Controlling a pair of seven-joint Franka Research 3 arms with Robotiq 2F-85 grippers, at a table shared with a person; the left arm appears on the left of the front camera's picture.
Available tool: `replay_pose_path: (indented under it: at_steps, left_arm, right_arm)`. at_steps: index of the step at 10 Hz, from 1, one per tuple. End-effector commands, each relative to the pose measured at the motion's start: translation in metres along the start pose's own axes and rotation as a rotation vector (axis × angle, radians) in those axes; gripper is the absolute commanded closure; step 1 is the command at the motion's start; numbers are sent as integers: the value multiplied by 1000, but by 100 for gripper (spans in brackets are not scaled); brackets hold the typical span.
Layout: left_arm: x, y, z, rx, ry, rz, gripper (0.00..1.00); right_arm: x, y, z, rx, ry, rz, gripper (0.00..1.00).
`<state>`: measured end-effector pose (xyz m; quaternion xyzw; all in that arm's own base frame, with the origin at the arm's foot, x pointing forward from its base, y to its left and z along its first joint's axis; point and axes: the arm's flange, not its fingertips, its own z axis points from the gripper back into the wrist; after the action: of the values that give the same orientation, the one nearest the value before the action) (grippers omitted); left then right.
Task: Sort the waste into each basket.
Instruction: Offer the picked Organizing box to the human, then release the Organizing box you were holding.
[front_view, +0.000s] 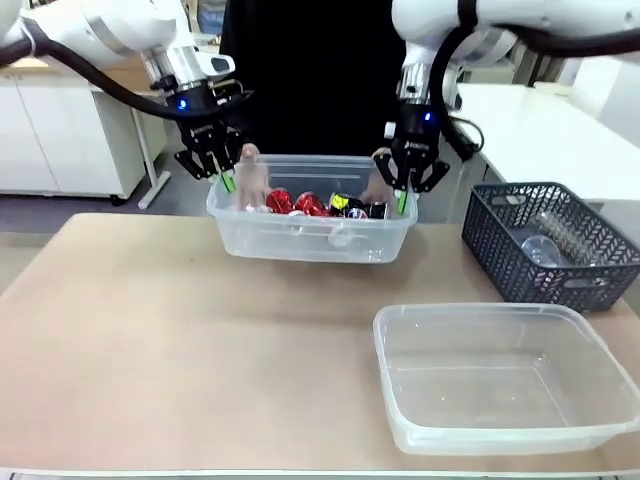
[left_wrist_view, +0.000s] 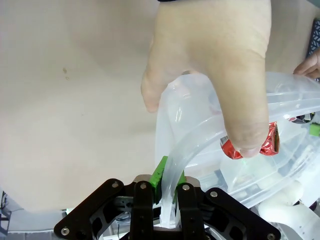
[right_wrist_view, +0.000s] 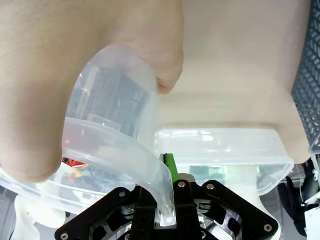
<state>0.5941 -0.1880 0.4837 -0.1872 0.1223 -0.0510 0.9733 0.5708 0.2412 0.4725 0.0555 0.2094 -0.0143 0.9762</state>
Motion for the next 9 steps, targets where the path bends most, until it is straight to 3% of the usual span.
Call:
replay_pose_path:
  at_steps: [1,8,9]
  left_arm:
    - [-4,-2,6,-3,-11,-3,94]
    - [-4,-2,6,-3,-11,-3,94]
    - [-1,-2,0,11,-2,-6,47]
  right_arm:
    - [-5,-1,2,-5,-3,1,95]
    - [-5,-1,2,-5,-3,1,95]
    - [-3,1,3,-2,-7,0,50]
